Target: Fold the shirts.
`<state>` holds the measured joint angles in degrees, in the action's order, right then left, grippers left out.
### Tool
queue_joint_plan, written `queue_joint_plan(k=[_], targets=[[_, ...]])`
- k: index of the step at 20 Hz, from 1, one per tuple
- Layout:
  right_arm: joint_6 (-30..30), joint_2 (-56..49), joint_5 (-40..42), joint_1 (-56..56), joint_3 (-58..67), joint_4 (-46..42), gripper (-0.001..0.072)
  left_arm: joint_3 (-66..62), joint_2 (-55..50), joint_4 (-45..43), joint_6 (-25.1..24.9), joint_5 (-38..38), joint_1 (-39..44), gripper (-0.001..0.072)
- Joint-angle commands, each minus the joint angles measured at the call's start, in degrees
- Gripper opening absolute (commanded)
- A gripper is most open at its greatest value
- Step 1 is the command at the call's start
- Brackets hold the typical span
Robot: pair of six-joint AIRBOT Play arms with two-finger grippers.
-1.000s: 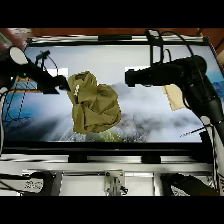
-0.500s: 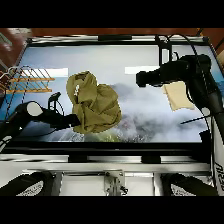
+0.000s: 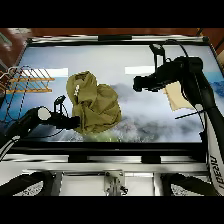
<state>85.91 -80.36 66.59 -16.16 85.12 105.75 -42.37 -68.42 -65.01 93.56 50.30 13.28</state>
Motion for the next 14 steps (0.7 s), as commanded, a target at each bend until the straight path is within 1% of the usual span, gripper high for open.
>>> queue_joint_plan(k=[1,4,7,11,14], targets=[[2.97,-5.25,-0.68,-0.04,-0.02,9.73,0.0577,-0.24,2.95,-2.86,-3.54,4.96,-2.14,0.0033],[3.08,-12.83,-3.41,-0.04,-0.02,16.22,0.0577,-0.24,9.53,-5.97,-3.48,7.87,-2.64,0.0033],[3.30,-19.21,-1.99,-0.09,-0.02,22.45,0.0577,-0.24,15.39,-5.99,-2.86,7.80,-2.67,0.0033],[3.30,-23.52,1.64,-0.13,-0.02,25.29,0.0577,-0.26,18.49,-5.97,-2.89,7.23,-2.67,0.0033],[3.15,-24.85,1.18,-1.25,-0.02,25.20,0.0577,-0.46,18.45,-5.97,-2.91,4.81,-2.67,0.0033]])
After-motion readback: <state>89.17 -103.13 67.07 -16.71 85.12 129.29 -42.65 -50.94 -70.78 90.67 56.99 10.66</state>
